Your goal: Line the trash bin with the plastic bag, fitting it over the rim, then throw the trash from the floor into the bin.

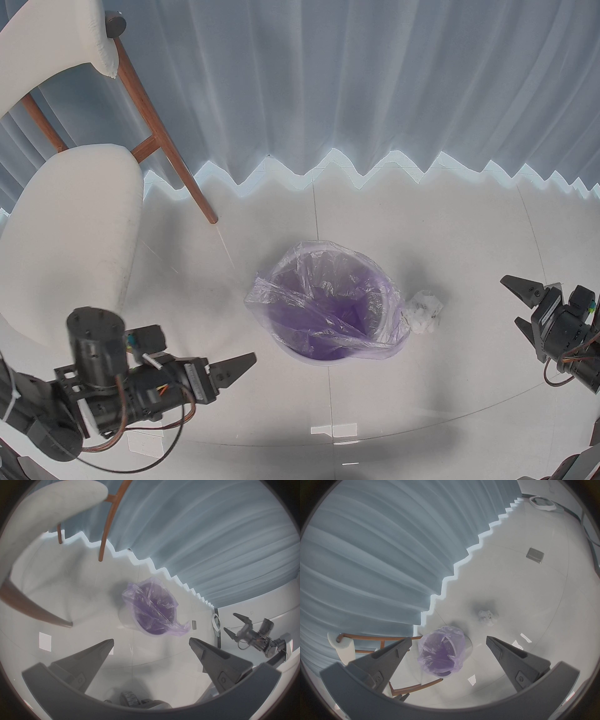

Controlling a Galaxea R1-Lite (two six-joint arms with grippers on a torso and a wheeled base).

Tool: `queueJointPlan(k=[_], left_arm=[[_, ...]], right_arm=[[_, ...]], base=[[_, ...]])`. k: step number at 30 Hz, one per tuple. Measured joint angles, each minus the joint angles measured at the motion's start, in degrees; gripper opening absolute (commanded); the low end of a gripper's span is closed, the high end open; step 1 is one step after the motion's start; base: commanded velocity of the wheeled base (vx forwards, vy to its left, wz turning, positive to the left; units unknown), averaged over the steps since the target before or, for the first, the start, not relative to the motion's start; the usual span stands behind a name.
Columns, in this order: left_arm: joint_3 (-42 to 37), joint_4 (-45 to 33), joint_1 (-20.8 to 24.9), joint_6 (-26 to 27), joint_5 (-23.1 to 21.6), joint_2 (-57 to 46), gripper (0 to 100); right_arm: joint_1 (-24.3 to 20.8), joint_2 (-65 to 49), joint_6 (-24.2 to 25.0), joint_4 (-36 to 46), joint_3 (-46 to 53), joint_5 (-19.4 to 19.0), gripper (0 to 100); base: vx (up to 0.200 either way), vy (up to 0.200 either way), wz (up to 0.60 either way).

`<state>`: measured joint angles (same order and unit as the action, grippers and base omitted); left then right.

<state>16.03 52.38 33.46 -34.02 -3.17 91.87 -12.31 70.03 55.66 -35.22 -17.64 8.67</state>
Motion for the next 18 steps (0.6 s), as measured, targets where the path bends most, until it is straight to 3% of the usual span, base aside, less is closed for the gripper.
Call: queueJointPlan(k=[8,18], left_arm=[[13.5,-1.6,0.7,-1.3,-0.4,14.6,100],[26.0,-2.3,2.2,-2.4,-0.7,26.4,100]], right_arm=[[0.5,-2.5,-3.9,0.2,1.2,2.0,100],[2.4,-3.3,-5.0,0.3,2.2,2.7,100]], base=[[0.000,0.000,0.00],[0.000,0.000,0.00]])
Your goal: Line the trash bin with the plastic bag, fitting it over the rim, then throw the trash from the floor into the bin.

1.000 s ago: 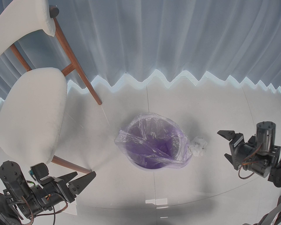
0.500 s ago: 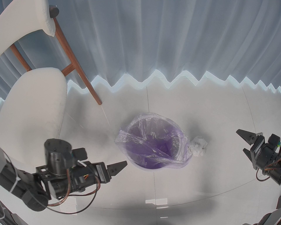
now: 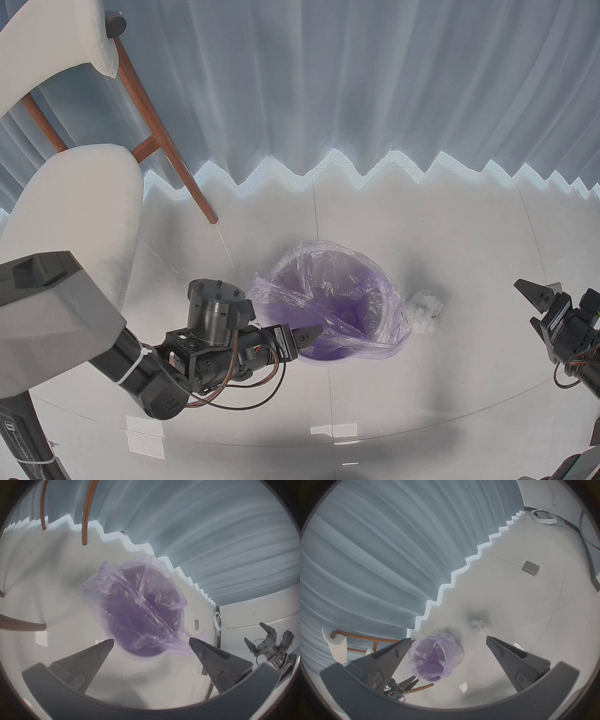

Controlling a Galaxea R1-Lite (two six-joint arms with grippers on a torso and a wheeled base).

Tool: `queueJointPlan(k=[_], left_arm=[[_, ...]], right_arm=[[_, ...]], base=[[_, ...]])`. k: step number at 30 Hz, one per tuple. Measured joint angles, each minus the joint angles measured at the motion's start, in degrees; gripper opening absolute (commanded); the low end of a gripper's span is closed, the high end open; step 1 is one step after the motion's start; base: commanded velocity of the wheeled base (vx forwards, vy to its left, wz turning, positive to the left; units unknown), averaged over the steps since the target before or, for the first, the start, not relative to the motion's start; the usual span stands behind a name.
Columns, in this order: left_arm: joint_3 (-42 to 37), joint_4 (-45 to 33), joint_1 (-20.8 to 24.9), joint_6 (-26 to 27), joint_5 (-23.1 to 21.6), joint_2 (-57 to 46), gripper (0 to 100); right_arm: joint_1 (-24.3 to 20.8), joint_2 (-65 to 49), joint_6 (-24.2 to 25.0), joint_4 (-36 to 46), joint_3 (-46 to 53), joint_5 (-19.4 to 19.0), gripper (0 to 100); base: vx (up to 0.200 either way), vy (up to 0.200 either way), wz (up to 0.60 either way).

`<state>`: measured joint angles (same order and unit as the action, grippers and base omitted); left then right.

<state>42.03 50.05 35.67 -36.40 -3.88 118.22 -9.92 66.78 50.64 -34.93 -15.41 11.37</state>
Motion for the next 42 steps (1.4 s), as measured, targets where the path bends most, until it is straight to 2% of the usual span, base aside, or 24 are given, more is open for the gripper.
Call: queueJointPlan(k=[3,5,10,13,24,42], left_arm=[[3.2,-2.1,0.2,-1.5,-0.1,2.0,100],[5.4,-5.5,0.3,-4.3,-0.5,2.7,100],[11.4,-20.9,0.6,-12.5,-3.1,2.3,100],[14.4,-25.2,0.7,-15.7,-4.1,1.6,100],[20.3,-26.6,0.3,-21.2,-4.7,1.6,100],[23.5,-27.5,-0.5,-24.9,-4.7,5.6,100]], right_arm=[[0.2,0.0,-0.3,0.0,0.3,0.0,100],[0.3,-0.1,-0.4,0.0,0.4,0.0,100],[0.7,-0.1,-0.6,0.0,1.1,0.0,100],[1.3,0.0,-0.8,0.0,1.6,0.0,100],[2.5,0.4,-0.9,0.0,2.4,-0.2,100],[3.7,2.0,-0.9,0.0,2.3,-0.3,100]], base=[[0.000,0.000,0.00],[0.000,0.000,0.00],[0.000,0.000,0.00],[0.000,0.000,0.00],[0.000,0.000,0.00],[0.000,0.000,0.00]])
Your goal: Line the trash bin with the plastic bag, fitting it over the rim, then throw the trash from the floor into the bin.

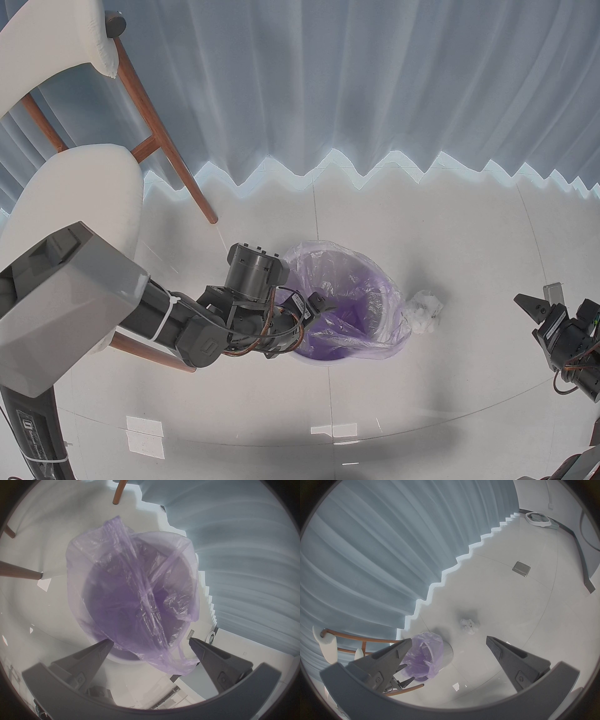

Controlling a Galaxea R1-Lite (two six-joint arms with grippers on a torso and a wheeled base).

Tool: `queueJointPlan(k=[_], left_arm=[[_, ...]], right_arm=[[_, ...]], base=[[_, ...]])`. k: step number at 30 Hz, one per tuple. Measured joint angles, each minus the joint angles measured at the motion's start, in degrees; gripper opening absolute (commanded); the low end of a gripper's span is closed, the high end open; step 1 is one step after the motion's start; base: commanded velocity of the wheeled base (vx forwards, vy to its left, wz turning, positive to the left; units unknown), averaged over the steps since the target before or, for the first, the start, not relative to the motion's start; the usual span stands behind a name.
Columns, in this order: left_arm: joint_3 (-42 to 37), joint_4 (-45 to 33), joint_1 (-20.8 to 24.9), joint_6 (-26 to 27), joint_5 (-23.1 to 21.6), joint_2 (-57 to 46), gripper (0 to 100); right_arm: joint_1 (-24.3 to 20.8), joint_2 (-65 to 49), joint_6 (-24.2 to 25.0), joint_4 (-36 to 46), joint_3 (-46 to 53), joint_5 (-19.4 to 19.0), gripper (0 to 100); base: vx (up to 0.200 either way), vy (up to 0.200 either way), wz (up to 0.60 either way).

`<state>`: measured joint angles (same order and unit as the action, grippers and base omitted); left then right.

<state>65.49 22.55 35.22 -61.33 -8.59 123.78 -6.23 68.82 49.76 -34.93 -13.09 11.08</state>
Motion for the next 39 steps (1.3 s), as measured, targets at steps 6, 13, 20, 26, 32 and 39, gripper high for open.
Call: queueJointPlan(k=[6,13,20,26,32,39], left_arm=[[0.3,0.0,-0.2,-1.3,0.6,1.5,0],[0.1,-0.2,-0.4,-1.5,1.5,1.2,0],[-2.2,-2.0,0.0,-1.0,2.1,-1.5,0],[-9.8,-2.8,1.2,-0.7,3.1,-4.1,0],[-17.6,-2.3,2.2,-0.5,6.0,-4.9,0],[-21.1,0.4,2.7,-0.5,8.6,-3.5,0]], right_arm=[[0.0,0.5,0.0,0.0,-0.1,0.0,100],[0.1,0.8,0.1,0.0,0.0,0.0,100],[0.1,1.5,0.1,-0.1,-0.3,-0.1,100],[0.1,1.9,0.1,-0.1,-0.4,-0.1,100],[0.1,2.1,0.0,-0.2,-0.5,-0.2,100],[0.0,2.2,-0.1,-0.2,-0.4,-0.2,100]], base=[[0.000,0.000,0.00],[0.000,0.000,0.00],[0.000,0.000,0.00],[0.000,0.000,0.00],[0.000,0.000,0.00],[0.000,0.000,0.00]])
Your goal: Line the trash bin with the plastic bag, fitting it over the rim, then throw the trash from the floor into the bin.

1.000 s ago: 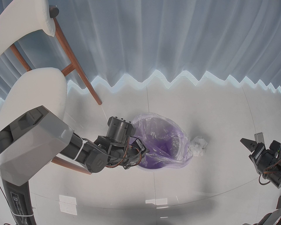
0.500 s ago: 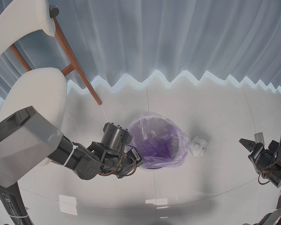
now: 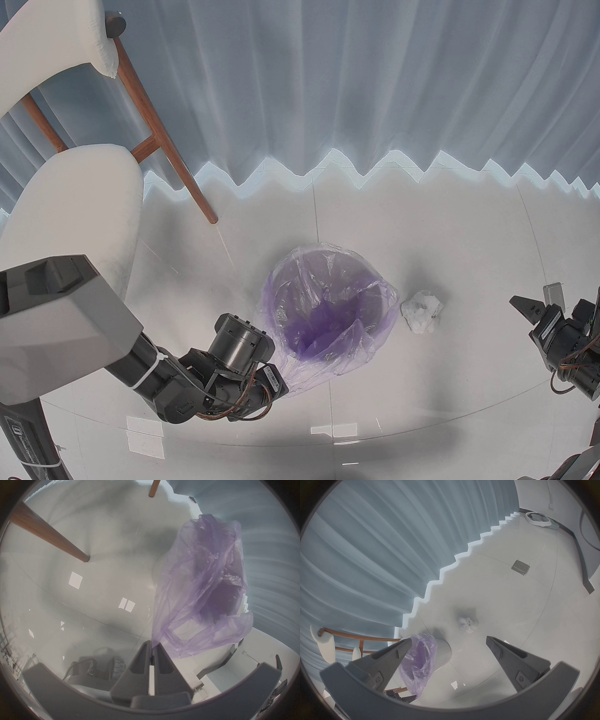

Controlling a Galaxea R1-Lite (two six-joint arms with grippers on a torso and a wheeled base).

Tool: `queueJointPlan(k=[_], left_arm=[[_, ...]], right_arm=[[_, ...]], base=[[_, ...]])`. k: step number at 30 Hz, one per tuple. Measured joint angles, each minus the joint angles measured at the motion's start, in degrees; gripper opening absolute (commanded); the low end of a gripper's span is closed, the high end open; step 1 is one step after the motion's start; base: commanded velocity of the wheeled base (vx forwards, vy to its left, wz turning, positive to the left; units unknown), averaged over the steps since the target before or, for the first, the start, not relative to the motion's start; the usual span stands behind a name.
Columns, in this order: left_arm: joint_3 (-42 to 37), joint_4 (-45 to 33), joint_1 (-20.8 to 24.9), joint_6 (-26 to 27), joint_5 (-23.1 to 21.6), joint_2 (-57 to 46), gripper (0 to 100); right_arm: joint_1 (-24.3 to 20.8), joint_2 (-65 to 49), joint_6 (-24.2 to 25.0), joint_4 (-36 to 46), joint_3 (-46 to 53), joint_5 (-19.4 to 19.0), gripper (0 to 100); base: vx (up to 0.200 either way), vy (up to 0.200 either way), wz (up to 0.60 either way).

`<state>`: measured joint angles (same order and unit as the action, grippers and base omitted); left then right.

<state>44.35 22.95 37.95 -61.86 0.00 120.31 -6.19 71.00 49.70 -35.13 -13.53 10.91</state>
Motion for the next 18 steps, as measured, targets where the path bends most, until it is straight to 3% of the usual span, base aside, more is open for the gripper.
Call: queueJointPlan(k=[9,10,18], left_arm=[[-0.8,4.5,0.5,-0.7,1.3,1.9,0],[-1.1,4.9,0.5,-0.7,1.3,2.0,100],[-4.8,10.0,1.0,-0.5,1.8,0.6,100]], right_arm=[[0.0,0.0,-0.1,0.0,0.1,0.0,100],[0.0,0.0,-0.1,0.0,0.1,0.0,100],[-0.5,0.0,-1.8,0.0,-0.3,-0.1,100]], base=[[0.000,0.000,0.00],[0.000,0.000,0.00],[0.000,0.000,0.00]])
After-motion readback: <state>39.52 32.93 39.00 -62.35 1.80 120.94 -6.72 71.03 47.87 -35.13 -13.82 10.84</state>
